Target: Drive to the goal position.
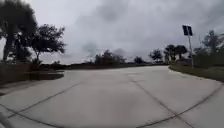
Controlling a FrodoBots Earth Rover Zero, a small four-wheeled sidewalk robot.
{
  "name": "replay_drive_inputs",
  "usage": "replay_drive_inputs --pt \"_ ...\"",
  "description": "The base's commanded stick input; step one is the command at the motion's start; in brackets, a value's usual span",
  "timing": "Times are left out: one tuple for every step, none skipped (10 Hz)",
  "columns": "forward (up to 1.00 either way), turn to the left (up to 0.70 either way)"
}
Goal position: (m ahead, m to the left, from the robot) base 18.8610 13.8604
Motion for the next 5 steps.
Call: replay_drive_inputs --pt "0.85 0.00" --pt "0.85 0.00" --pt "0.85 0.00" --pt "0.85 0.00" --pt "0.85 0.00"
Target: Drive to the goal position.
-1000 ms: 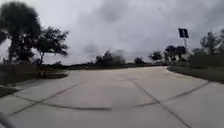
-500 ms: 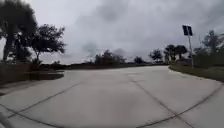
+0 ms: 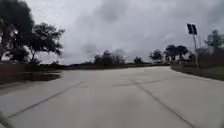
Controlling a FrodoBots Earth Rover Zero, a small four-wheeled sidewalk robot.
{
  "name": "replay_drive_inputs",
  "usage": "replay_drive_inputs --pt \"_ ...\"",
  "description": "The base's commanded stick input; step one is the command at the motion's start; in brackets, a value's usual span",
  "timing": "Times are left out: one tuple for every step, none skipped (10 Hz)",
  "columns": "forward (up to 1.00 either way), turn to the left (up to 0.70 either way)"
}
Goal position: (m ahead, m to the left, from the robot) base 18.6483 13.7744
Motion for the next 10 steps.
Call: replay_drive_inputs --pt "0.85 0.00" --pt "0.85 0.00" --pt "0.85 0.00" --pt "0.85 0.00" --pt "0.85 0.00" --pt "0.85 0.00" --pt "0.85 0.00" --pt "0.85 0.00" --pt "0.85 0.00" --pt "0.85 0.00"
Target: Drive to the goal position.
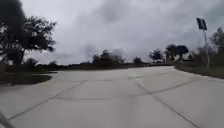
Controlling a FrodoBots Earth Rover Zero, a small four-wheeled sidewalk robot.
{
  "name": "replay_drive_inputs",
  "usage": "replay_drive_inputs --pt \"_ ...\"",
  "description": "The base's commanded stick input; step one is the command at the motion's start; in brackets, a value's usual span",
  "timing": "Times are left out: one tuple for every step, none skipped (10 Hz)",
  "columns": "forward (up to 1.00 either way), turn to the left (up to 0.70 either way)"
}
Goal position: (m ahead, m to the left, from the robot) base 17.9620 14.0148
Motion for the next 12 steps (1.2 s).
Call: replay_drive_inputs --pt "0.85 0.00" --pt "0.85 0.00" --pt "0.85 0.00" --pt "0.85 0.00" --pt "0.85 0.00" --pt "0.85 0.00" --pt "0.85 0.00" --pt "0.85 0.34" --pt "0.85 0.34" --pt "0.85 0.34" --pt "0.85 0.34" --pt "0.85 0.34"
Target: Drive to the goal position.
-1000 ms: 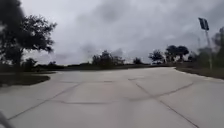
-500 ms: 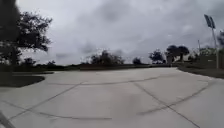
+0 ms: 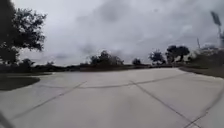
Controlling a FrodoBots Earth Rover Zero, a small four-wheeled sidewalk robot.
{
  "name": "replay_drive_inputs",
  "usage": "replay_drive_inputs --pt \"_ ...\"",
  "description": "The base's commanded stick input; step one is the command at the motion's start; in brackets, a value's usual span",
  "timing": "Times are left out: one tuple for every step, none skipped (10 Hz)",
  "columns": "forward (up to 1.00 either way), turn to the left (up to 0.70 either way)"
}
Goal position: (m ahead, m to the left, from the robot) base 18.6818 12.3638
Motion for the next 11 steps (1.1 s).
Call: replay_drive_inputs --pt "0.85 0.34" --pt "0.85 0.34" --pt "0.85 0.30" --pt "0.85 0.09" --pt "0.85 0.00" --pt "0.85 0.00" --pt "0.85 0.00" --pt "0.85 0.00" --pt "0.85 0.00" --pt "0.85 0.00" --pt "0.85 0.00"
